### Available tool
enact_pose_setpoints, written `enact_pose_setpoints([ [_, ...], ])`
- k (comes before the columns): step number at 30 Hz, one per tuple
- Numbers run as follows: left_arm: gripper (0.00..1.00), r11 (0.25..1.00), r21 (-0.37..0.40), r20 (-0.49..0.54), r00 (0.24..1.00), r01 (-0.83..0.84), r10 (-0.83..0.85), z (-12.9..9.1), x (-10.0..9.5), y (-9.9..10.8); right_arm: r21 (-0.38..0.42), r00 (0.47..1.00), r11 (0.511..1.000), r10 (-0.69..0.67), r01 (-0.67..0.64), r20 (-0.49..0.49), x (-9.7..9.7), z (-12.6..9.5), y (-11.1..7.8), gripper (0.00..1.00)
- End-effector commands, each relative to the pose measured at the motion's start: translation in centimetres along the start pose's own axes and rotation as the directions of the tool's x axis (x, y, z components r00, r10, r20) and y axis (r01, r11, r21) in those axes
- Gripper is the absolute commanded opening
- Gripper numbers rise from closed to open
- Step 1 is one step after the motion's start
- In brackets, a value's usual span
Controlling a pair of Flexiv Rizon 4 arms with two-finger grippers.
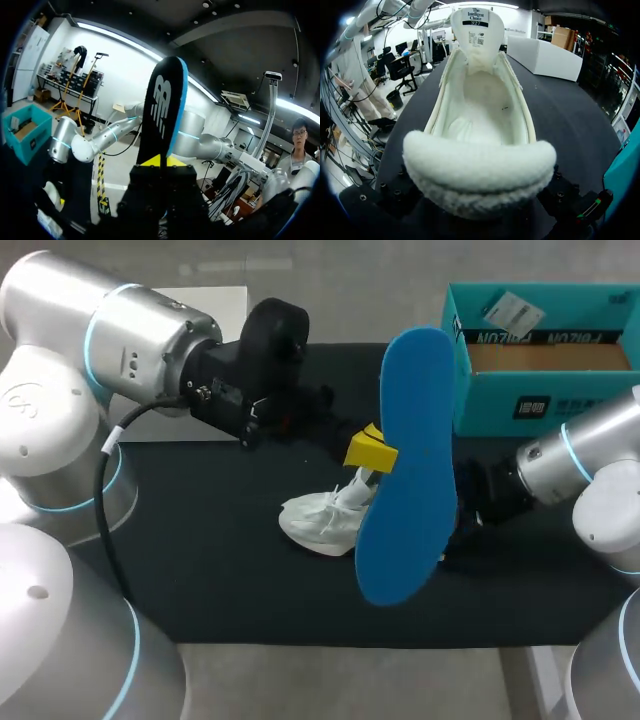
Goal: Take the shoe out of the shoebox, open the shoe tongue, remove and reinsert the insole, then place the shoe into the shoebox
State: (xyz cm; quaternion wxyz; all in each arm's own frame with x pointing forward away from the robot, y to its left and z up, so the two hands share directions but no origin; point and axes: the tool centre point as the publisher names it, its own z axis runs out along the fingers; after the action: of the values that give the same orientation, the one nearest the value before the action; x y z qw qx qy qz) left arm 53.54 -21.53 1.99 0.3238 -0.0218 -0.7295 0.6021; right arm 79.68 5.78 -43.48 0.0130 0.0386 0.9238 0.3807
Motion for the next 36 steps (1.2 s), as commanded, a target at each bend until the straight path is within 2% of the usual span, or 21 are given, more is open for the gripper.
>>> enact_pose_setpoints([
  [1,0.00,0.999,-0.032,-0.023,1.000,-0.009,0.008,-1.41,-0.32,-0.29,0.002,1.000,1.000,0.000,0.000,0.003,0.08,0.44,-0.26,0.00],
  [23,0.00,0.999,-0.018,-0.032,0.999,-0.033,0.033,-1.64,-0.63,-0.16,0.002,1.000,1.000,0.000,0.000,0.003,0.08,0.44,-0.26,0.00],
  [24,0.00,0.999,-0.018,-0.032,0.999,-0.033,0.033,-1.64,-0.63,-0.16,0.002,1.000,1.000,0.000,0.000,0.003,0.08,0.44,-0.26,0.07],
  [25,0.00,0.999,-0.018,-0.032,0.999,-0.033,0.033,-1.64,-0.63,-0.16,0.002,1.000,1.000,0.000,0.000,0.003,0.08,0.44,-0.26,0.19],
  [26,0.00,0.999,-0.018,-0.032,0.999,-0.033,0.033,-1.64,-0.63,-0.16,0.002,1.000,1.000,0.000,0.000,0.003,0.08,0.44,-0.26,0.40],
  [27,0.00,0.999,-0.018,-0.032,0.999,-0.033,0.033,-1.64,-0.63,-0.16,0.002,1.000,1.000,0.000,0.000,0.003,0.08,0.44,-0.26,1.00],
  [32,0.00,0.999,-0.018,-0.032,0.999,-0.033,0.033,-1.64,-0.63,-0.16,0.002,1.000,1.000,0.000,0.000,0.003,0.08,0.44,-0.26,1.00],
  [36,0.00,0.999,-0.018,-0.032,0.999,-0.033,0.033,-1.64,-0.63,-0.16,0.083,0.997,0.993,0.080,-0.079,-0.009,-0.22,-0.18,-0.91,1.00],
])
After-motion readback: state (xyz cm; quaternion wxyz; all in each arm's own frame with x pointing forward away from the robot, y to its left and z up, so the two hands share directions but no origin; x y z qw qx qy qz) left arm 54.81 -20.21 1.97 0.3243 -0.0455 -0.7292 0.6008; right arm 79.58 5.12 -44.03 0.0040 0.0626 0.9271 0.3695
